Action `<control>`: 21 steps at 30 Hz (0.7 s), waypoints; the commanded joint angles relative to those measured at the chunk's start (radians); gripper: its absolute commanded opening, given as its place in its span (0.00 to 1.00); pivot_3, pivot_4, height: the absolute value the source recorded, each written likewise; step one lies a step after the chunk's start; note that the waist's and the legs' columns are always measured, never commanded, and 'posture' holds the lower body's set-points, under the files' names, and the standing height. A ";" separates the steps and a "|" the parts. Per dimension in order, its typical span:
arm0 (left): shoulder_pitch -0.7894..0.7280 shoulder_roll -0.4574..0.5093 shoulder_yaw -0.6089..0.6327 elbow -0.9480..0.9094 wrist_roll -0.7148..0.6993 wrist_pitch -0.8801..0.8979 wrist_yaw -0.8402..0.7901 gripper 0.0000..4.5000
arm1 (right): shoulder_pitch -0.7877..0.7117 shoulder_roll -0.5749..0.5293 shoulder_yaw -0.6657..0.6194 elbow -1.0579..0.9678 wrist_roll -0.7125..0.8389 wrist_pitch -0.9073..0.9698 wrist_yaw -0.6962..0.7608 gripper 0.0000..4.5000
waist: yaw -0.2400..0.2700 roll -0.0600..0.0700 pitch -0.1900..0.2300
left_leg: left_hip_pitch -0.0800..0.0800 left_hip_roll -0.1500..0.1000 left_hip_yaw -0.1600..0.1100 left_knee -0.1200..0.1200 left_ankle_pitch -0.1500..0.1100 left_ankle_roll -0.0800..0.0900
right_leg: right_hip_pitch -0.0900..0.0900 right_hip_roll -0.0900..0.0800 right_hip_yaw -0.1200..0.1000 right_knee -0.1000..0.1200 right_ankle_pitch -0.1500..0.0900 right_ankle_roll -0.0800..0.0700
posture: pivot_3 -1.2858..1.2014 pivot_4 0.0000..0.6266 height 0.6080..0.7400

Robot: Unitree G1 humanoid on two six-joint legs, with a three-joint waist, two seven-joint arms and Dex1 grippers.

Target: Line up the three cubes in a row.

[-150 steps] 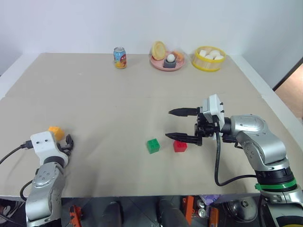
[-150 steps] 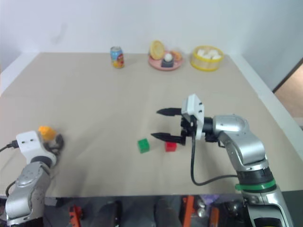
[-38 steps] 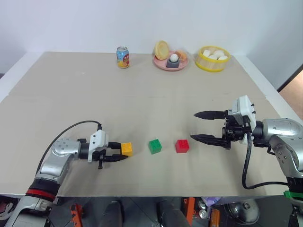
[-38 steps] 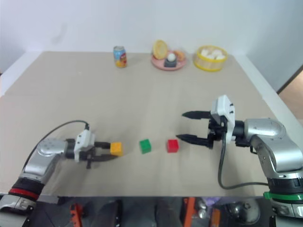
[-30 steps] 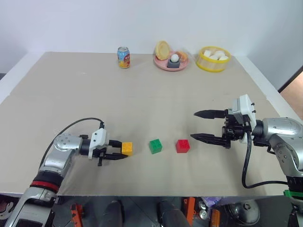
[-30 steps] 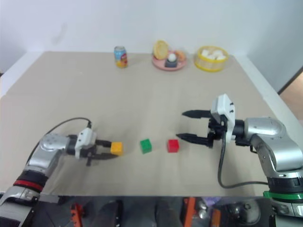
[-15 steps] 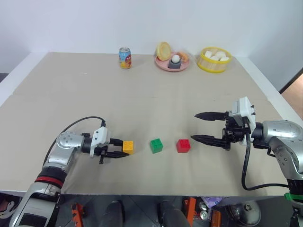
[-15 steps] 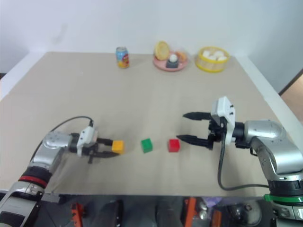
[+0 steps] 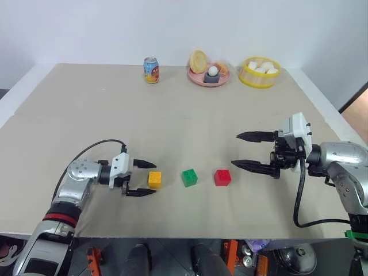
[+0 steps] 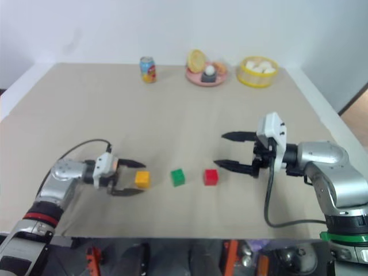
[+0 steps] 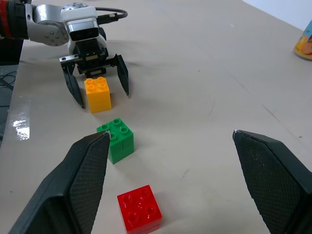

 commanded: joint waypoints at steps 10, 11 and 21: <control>0.228 0.207 0.157 -0.269 -0.096 0.179 0.041 0.95 | -0.059 0.004 -0.004 0.056 -0.016 -0.035 0.021 0.93 | -0.009 0.001 0.000 | 0.001 0.002 0.000 -0.005 0.000 0.000 | -0.002 0.002 -0.001 0.001 -0.002 -0.003 | 0.52 0.24 1.00; 0.245 0.220 0.184 -0.286 -0.107 0.204 0.066 0.95 | -0.059 0.003 -0.007 0.066 -0.021 -0.038 0.016 0.93 | -0.009 0.000 0.000 | 0.001 0.002 0.000 -0.005 0.000 0.000 | -0.002 0.001 -0.001 0.001 -0.002 -0.003 | 0.52 0.24 1.00; 0.454 0.242 0.374 -0.606 -0.181 0.523 0.369 0.95 | -0.064 -0.008 -0.038 0.209 -0.074 -0.084 -0.010 0.93 | -0.009 0.001 0.001 | 0.002 0.002 0.002 -0.005 0.000 0.000 | -0.002 0.000 -0.001 0.000 -0.003 -0.003 | 0.52 0.24 1.00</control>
